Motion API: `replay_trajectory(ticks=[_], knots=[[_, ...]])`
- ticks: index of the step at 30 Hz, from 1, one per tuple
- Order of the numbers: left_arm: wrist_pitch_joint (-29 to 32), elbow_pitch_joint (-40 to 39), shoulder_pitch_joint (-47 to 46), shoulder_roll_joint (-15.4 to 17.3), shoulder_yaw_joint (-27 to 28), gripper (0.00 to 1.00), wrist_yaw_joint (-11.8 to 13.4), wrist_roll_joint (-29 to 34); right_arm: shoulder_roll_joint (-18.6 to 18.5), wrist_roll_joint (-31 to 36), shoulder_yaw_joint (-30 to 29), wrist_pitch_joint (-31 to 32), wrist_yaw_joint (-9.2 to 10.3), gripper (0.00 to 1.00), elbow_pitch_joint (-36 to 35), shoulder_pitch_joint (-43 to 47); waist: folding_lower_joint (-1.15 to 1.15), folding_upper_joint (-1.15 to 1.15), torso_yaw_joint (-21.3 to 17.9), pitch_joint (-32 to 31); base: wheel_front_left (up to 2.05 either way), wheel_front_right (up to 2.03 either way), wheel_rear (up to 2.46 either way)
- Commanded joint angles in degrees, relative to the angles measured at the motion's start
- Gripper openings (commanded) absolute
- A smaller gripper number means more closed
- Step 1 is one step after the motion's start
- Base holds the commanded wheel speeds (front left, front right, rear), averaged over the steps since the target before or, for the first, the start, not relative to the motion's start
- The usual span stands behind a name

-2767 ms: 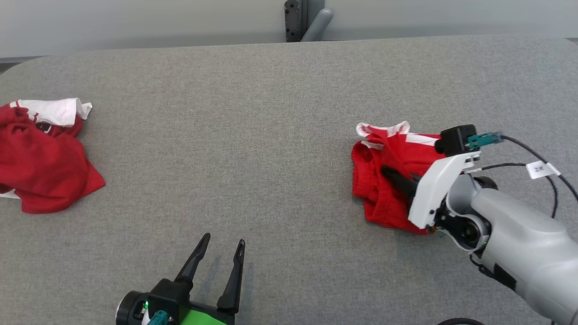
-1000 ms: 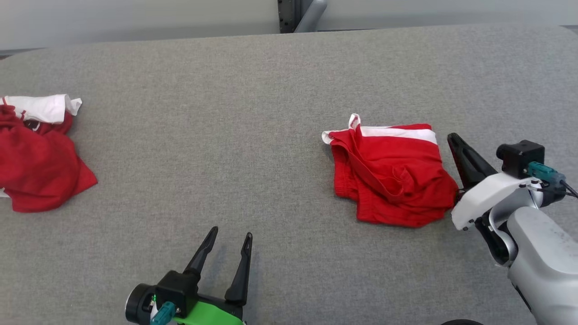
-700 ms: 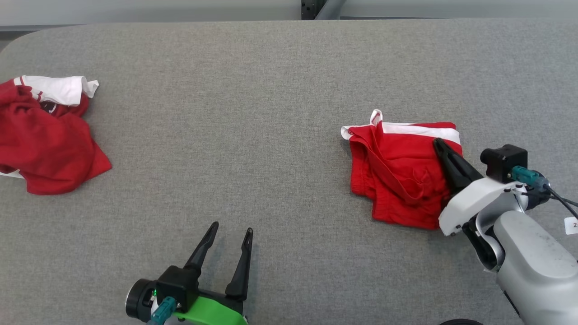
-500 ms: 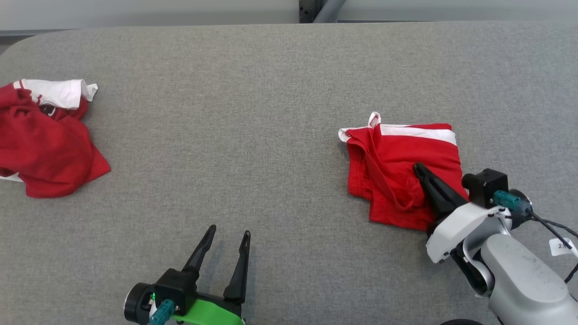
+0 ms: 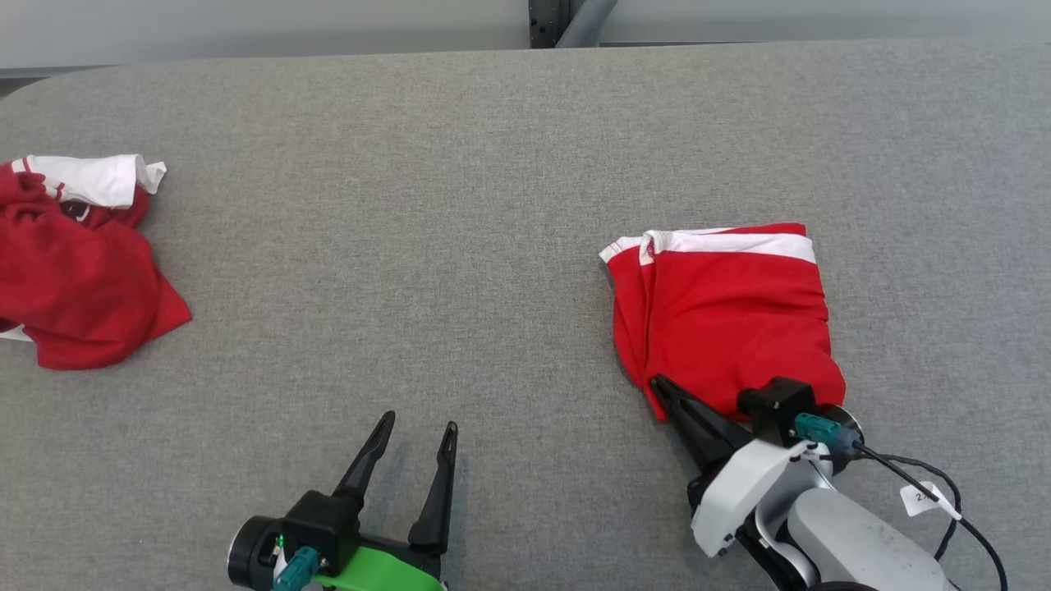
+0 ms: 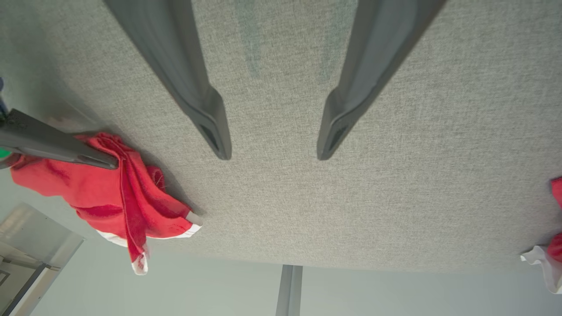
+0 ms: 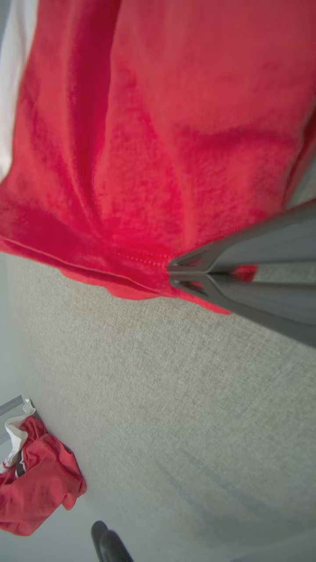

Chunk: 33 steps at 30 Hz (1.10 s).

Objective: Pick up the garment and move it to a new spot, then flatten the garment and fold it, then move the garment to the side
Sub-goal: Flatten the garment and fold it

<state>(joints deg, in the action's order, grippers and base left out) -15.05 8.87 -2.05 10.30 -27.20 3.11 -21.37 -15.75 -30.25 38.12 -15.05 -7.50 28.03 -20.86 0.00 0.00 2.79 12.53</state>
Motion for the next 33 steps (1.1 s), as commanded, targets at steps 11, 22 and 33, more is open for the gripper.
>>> replay_trajectory(ticks=[11,22,33], knots=[[-0.2,0.4,0.5,-0.5,0.5,1.00,-0.4,0.4,3.5,-0.8,4.6,-0.2,0.02,0.00,2.7,-3.0,0.00,0.00,1.8,-1.0,0.00,0.00,0.00],[-0.2,0.2,3.9,-0.2,3.4,1.00,-0.4,-0.3,2.6,3.9,-2.0,-0.2,0.02,0.82,-5.4,3.7,0.00,0.00,0.2,-6.9,0.00,0.00,0.00],[-0.2,-1.2,8.6,-0.8,10.7,1.00,1.1,1.1,0.5,13.0,-24.2,-0.2,0.02,1.00,-18.2,20.2,0.00,0.00,-2.3,-12.6,0.00,0.00,0.00]])
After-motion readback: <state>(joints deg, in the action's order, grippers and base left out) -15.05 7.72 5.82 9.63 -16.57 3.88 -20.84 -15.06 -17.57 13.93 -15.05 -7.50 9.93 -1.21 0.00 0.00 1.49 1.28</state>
